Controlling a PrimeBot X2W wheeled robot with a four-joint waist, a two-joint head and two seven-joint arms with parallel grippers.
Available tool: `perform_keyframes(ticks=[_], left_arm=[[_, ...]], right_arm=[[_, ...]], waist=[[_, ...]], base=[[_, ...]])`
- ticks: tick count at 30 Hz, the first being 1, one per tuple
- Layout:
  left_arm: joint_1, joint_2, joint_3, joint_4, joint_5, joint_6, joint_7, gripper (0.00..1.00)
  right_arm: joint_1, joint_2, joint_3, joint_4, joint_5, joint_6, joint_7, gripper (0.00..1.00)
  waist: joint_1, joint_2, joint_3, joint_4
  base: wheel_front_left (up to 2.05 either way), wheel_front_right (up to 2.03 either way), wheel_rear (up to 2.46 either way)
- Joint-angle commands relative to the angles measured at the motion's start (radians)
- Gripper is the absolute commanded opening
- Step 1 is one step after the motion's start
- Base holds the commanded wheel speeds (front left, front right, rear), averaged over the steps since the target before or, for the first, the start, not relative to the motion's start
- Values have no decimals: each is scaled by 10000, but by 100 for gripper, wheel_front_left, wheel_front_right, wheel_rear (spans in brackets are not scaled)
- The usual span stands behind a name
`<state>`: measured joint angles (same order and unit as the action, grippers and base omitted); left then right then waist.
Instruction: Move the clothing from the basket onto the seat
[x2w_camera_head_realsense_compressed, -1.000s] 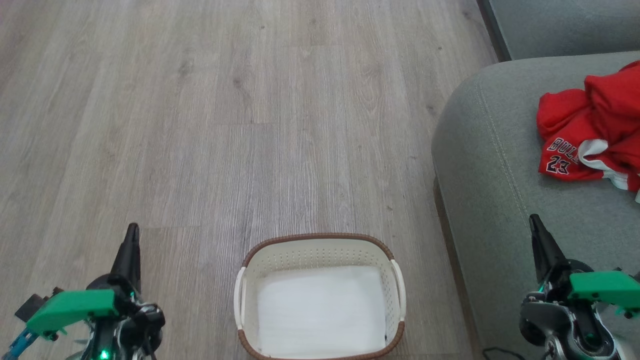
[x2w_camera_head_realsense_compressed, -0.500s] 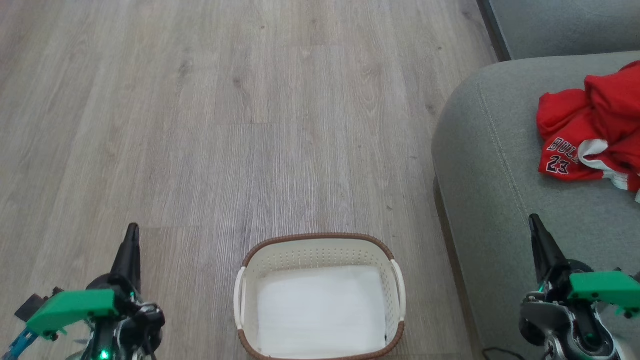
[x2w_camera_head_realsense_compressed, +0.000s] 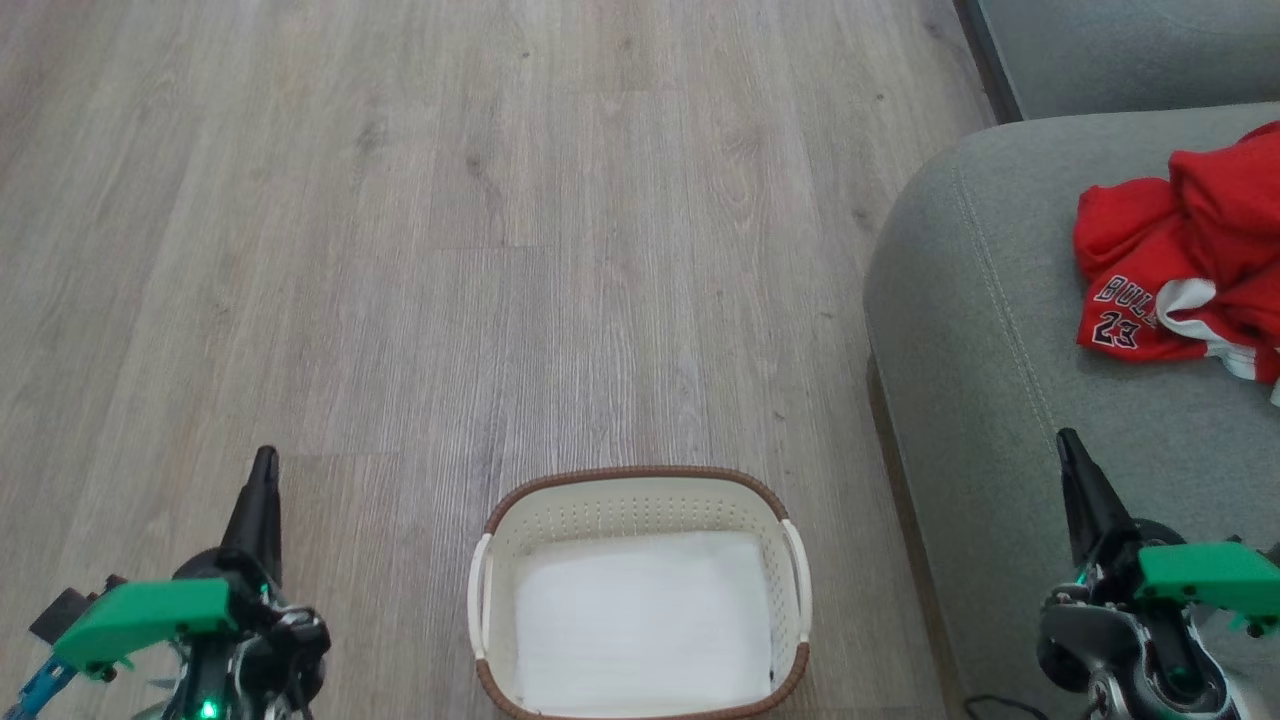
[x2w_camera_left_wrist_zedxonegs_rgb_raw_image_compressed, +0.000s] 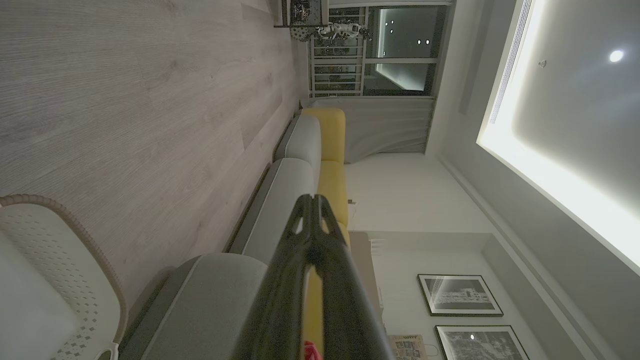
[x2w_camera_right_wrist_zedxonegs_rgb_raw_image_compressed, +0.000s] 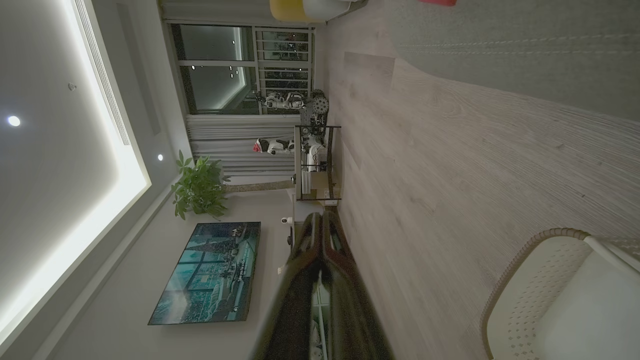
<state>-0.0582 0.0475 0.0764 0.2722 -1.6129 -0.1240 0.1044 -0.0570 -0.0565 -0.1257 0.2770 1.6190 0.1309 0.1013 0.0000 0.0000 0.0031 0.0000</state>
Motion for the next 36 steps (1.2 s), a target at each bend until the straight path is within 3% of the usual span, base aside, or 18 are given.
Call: perform_keyframes(ticks=[1,36], left_arm=[[-498,42,365,-269,36,-67,81,0],[-499,36,374,-270,44,-67,88,0]], right_arm=[[-506,23,165,-324,-67,-2,82,0],[-508,40,141,-323,-87,-2,101,0]], waist=[[0,0,0,0],[0,0,0,0]], base=[[0,0,0],[0,0,0]])
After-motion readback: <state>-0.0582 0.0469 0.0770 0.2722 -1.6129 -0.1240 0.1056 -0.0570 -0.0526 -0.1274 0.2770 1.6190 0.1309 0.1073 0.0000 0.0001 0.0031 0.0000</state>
